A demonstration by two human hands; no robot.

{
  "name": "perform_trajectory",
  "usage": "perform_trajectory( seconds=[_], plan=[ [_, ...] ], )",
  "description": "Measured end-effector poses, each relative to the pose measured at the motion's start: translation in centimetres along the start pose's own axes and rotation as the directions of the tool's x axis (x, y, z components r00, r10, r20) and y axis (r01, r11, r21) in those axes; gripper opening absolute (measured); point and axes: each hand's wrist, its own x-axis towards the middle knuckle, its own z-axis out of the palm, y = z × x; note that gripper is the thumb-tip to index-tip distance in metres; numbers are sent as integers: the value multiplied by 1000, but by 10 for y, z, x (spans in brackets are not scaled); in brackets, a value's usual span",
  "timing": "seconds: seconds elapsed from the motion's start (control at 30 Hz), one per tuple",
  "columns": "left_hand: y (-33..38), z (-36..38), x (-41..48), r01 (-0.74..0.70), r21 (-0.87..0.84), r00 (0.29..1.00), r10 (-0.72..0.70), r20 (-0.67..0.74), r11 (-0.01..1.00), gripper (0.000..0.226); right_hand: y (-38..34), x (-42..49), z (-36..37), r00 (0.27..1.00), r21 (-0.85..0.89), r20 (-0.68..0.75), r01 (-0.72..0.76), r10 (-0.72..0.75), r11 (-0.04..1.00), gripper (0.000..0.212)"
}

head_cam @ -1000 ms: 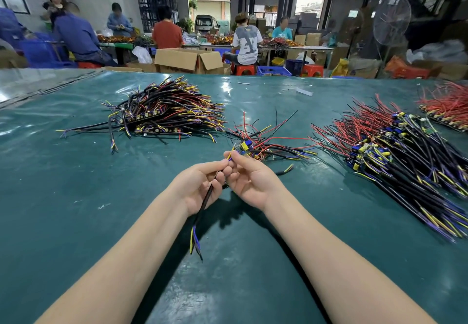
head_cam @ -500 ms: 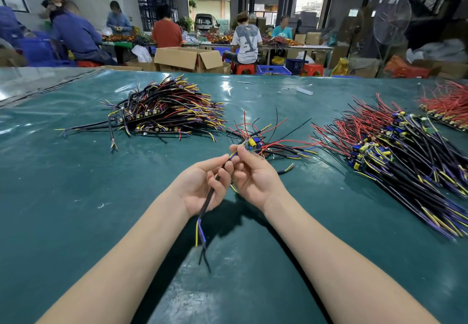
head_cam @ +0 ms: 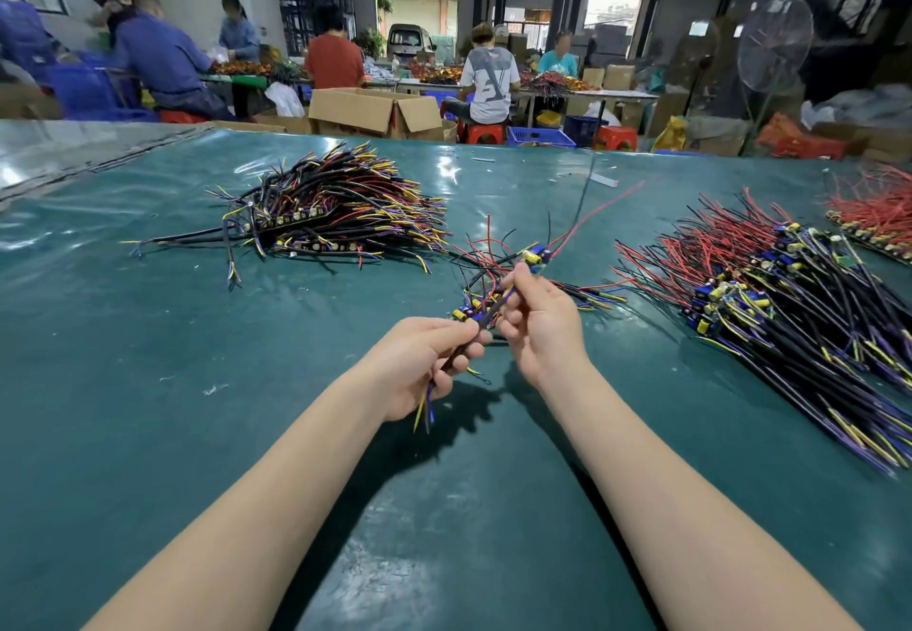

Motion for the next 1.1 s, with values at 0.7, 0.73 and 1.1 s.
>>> perform_trajectory(
  seconds=[0.7,0.73,1.1],
  plan=[
    [8,-23,-4,-12,168,991,-11,132,986,27,-8,18,-23,976,59,-219,27,-13,998,33],
    [10,-24,-4,44,56,985,-53,167,997,30,-9,18,-23,977,80,-212,17,0,997,33],
    [1,-13,-7,-192,557,978,109,180,808,30,-11,22,-29,970,107,-239,-20,45,994,32]
  ],
)
